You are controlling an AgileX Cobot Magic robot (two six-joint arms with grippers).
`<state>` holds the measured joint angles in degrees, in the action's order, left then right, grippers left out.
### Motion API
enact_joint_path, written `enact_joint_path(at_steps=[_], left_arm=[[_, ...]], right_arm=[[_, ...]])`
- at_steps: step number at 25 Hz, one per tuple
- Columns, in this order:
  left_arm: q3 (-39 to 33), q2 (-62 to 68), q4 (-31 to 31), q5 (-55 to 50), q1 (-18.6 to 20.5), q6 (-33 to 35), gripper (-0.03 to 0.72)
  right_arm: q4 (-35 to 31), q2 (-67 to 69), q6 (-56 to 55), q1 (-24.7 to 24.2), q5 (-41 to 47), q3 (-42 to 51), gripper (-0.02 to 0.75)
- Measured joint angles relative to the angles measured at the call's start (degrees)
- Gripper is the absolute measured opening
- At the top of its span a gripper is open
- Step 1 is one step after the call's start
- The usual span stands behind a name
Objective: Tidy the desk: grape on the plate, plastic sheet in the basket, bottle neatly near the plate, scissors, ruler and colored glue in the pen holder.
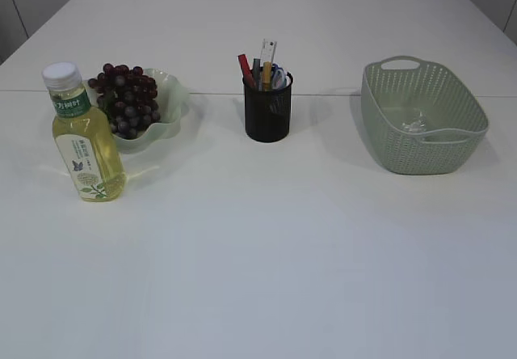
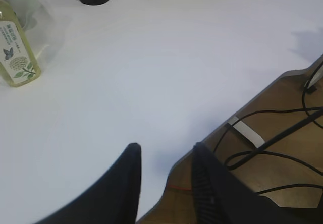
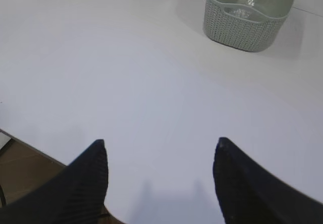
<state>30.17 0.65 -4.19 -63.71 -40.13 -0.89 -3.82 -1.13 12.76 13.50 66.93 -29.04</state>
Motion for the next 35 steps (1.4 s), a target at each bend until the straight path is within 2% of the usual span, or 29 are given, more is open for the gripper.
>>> enact_joint_path(at_steps=[11,14,18,22,24,35], left_arm=[[0.0,0.0,0.2,0.0,1.0,-0.2,0.239],[0.0,0.0,0.5,0.0,5.3,-0.2,0.239],[0.0,0.0,0.6,0.0,13.9,-0.2,0.239],[0.0,0.0,0.4,0.0,21.9,-0.2,0.239],[0.0,0.0,0.3,0.1,24.0,-0.2,0.239],[0.0,0.0,0.4,0.1,24.5,-0.2,0.239]], right_arm=[[0.0,0.0,0.0,-0.6,-0.2,0.0,0.512],[-0.1,0.0,0.0,-3.9,-0.2,0.0,0.512],[-0.1,0.0,0.0,-10.9,-0.2,0.0,0.512],[-0.1,0.0,0.0,-12.5,-0.2,0.0,0.512],[-0.1,0.0,0.0,-12.5,-0.2,0.0,0.512],[-0.1,0.0,0.0,-12.5,-0.2,0.0,0.512]])
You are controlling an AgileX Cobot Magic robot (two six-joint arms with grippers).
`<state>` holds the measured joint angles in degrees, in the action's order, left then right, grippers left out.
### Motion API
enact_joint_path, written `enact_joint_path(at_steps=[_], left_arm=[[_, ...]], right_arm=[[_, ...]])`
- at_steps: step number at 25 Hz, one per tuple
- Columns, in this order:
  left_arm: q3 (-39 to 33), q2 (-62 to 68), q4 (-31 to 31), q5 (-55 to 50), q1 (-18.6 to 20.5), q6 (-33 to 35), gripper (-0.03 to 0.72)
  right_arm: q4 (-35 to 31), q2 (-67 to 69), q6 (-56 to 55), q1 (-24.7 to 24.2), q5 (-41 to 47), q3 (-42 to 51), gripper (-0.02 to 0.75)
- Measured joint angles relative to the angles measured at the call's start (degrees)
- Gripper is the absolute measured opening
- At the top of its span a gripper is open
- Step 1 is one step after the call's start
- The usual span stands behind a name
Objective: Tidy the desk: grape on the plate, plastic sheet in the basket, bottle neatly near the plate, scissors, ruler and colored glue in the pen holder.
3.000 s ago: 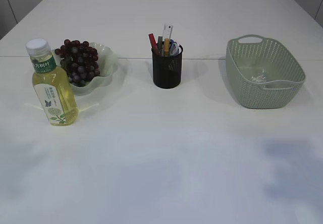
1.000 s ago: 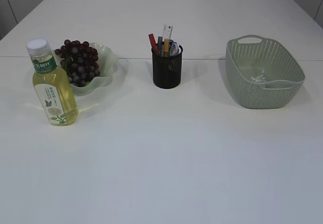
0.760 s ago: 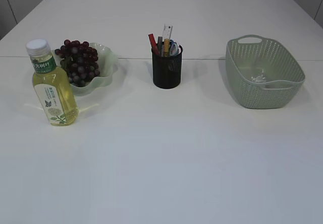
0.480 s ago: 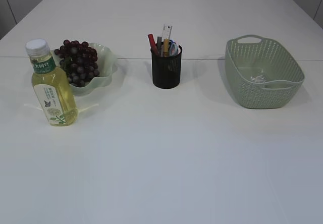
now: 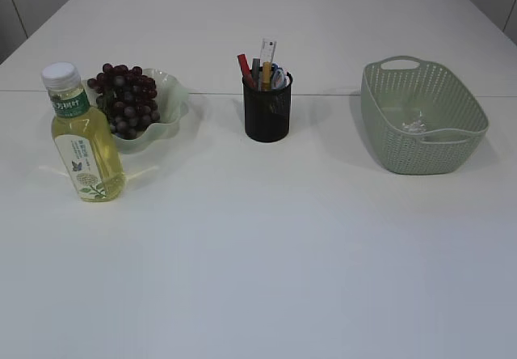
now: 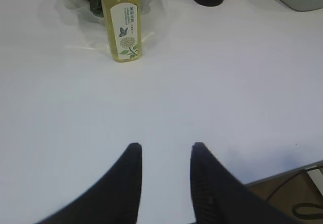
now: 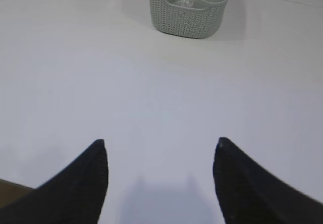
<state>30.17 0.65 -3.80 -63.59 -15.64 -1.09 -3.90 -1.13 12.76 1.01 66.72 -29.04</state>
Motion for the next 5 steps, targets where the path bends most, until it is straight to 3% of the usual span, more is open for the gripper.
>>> enact_joint_path(at_steps=[5], left_arm=[[0.0,0.0,0.0,0.0,0.0,0.0,0.239]], right_arm=[[0.0,0.0,0.0,0.0,0.0,0.0,0.512]])
